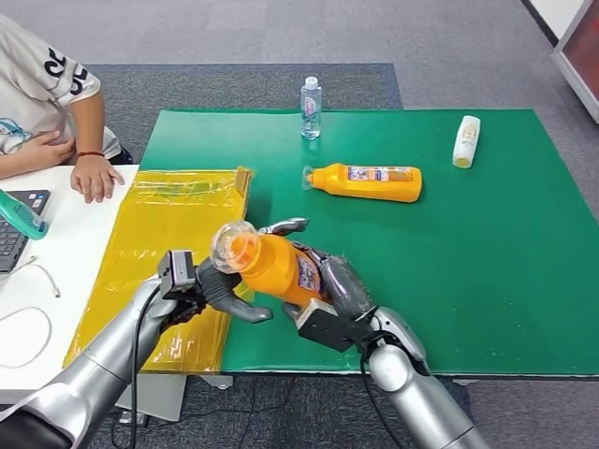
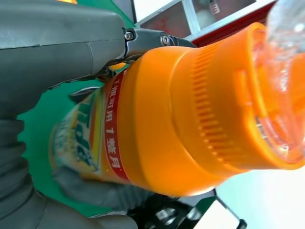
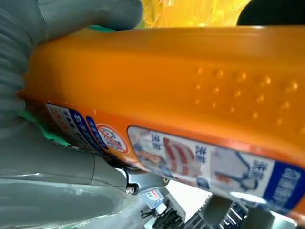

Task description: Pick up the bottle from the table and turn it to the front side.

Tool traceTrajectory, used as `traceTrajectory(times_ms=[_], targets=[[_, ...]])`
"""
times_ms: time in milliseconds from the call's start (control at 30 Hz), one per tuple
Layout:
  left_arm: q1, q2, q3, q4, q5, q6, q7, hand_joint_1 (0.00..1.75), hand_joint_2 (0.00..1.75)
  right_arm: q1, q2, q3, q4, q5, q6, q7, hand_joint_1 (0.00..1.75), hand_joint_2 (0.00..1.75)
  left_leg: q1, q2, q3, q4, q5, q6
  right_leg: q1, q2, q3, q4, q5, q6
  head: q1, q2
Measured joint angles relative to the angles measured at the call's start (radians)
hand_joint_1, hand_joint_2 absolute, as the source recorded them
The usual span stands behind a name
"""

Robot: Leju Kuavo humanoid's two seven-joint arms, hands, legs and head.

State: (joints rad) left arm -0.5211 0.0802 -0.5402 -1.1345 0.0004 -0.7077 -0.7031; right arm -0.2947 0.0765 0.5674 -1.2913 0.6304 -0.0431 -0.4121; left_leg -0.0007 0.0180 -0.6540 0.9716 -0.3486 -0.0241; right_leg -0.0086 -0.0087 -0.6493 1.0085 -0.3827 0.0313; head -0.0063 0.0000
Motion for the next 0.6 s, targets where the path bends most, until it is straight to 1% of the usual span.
traceTrajectory(times_ms=[167,367,500,600], targets=[[-0.008,-0.025,0.002,0.000,0.000,0.005,0.000,0.00,1.75,0.001,0.012,0.027,0.002,0.002,0.001,0.000,1.75,1.75,0.000,0.000,0.000,0.000,0.000,0.000,0.000,0.000,0.000,0.000,0.000,0.000,0.000,0.000],[-0.008,-0.032,0.005,0.000,0.000,0.008,0.000,0.00,1.75,0.001,0.015,0.033,0.005,0.000,0.000,0.000,1.75,1.75,0.000,0.000,0.000,0.000,0.000,0.000,0.000,0.000,0.000,0.000,0.000,0.000,0.000,0.000],[-0.008,-0.032,0.005,0.001,0.000,0.007,0.000,1.74,1.75,0.001,0.015,0.034,0.004,-0.001,-0.001,0.000,1.75,1.75,0.000,0.000,0.000,0.000,0.000,0.000,0.000,0.000,0.000,0.000,0.000,0.000,0.000,0.000],[-0.007,-0.032,0.004,0.004,-0.001,0.004,0.000,1.75,1.75,0.000,0.015,0.034,0.004,-0.003,-0.003,0.003,1.75,1.75,0.000,0.000,0.000,0.000,0.000,0.000,0.000,0.000,0.000,0.000,0.000,0.000,0.000,0.000]])
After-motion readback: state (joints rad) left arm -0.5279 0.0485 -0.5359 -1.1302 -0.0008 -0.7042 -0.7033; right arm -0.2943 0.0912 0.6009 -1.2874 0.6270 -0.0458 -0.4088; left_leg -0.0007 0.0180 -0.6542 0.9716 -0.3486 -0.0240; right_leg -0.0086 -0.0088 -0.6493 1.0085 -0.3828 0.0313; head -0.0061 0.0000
